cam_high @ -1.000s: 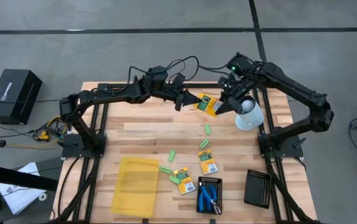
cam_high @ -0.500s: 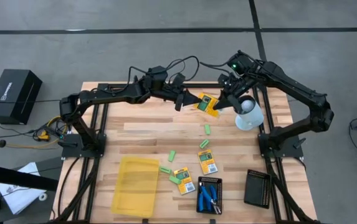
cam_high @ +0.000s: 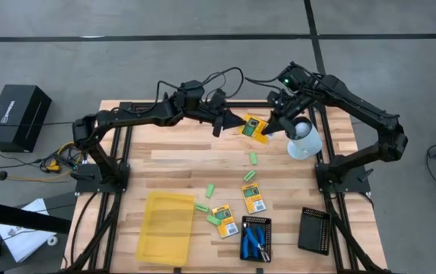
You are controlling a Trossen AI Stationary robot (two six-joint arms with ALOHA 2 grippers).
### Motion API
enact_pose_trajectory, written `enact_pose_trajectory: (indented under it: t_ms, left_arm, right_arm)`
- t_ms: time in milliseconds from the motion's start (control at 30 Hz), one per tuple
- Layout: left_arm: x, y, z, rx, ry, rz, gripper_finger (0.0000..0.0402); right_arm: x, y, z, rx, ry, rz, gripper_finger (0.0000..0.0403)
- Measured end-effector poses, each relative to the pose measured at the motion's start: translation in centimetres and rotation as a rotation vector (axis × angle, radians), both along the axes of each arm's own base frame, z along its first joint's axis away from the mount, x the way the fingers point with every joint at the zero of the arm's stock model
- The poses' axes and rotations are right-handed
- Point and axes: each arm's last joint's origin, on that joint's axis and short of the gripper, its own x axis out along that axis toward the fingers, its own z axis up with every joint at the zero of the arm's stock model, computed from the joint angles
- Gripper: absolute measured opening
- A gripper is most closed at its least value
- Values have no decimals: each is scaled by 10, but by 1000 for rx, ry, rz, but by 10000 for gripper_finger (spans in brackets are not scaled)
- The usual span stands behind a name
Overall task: Pick & Place School Supplies
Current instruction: Put the yellow crayon box into the yellow bin
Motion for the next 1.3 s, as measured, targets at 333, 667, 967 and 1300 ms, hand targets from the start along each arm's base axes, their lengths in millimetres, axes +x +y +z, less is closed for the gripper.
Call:
enact_pose_trajectory:
  t_ms: [333, 667, 967, 1300]
  left_arm:
    - [-17, 41, -4, 4, 35, 83, 113]
    - [-24, 54, -7, 45, 53, 111, 129]
    - [-24, 54, -7, 46, 55, 111, 120]
    - [-24, 54, -7, 45, 55, 111, 121]
  right_arm:
    - [-15, 12, -9, 65, 136, 82, 21]
    - [-32, 46, -27, 181, 342, 211, 21]
    - [-66, 88, -86, 307, 556, 228, 21]
    - [-101, 122, -129, 353, 703, 233, 21]
